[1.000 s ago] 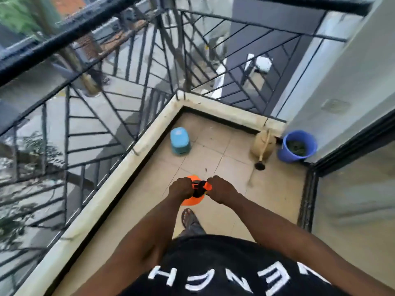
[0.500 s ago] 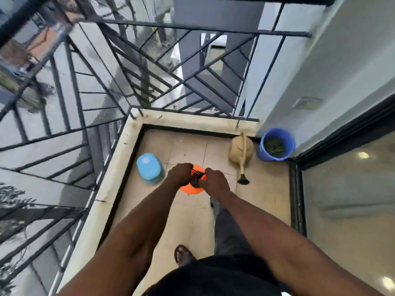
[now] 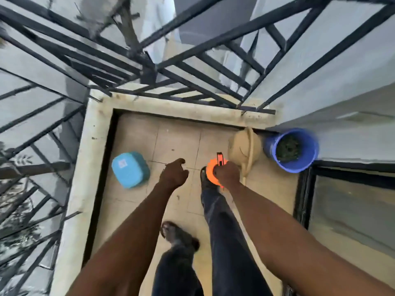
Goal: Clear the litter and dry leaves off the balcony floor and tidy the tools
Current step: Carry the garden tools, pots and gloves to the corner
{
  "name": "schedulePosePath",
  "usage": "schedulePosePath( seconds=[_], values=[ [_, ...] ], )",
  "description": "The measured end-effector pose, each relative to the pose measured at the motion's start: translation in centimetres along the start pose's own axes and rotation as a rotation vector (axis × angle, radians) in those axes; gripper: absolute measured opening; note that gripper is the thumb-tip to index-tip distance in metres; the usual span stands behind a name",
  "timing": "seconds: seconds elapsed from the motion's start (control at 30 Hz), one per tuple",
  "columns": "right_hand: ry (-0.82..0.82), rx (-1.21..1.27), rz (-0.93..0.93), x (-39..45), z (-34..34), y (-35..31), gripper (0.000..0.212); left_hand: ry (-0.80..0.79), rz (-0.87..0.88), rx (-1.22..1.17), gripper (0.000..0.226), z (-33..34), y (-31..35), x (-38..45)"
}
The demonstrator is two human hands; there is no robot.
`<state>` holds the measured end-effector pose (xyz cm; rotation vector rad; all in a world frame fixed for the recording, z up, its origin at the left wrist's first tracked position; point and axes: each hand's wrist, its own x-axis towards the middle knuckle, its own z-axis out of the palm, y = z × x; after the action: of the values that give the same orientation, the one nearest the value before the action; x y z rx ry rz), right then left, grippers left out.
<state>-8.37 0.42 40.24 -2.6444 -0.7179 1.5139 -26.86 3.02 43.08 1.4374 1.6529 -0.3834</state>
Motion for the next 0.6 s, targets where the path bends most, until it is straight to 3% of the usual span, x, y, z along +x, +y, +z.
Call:
schedulePosePath(
  seconds=[0.17,0.23,0.37,0.6],
  values=[
    [0.036,0.068,0.124,14.5,5.2,-0.7,0.04,-0.031,0.031,-0.08,0.041,2.8,-0.4,10.5],
    [0.048,0.077,0.128,18.7,7.0,-1.3,0.031,-0.049,0.025,-0.107,0.042,4.4,-1.1,14.2],
    [0.112,0.073,0.095,24.8,9.7,-2.0,0.039,-0.071,-0.035,-0.165,0.04,7.4,-3.0,19.5],
    [0.191,0.062,-0.006,25.4,9.4,-5.9,0.042,-0.136,-0.044,-0.132,0.04,11.0,-6.0,22.7]
  ],
)
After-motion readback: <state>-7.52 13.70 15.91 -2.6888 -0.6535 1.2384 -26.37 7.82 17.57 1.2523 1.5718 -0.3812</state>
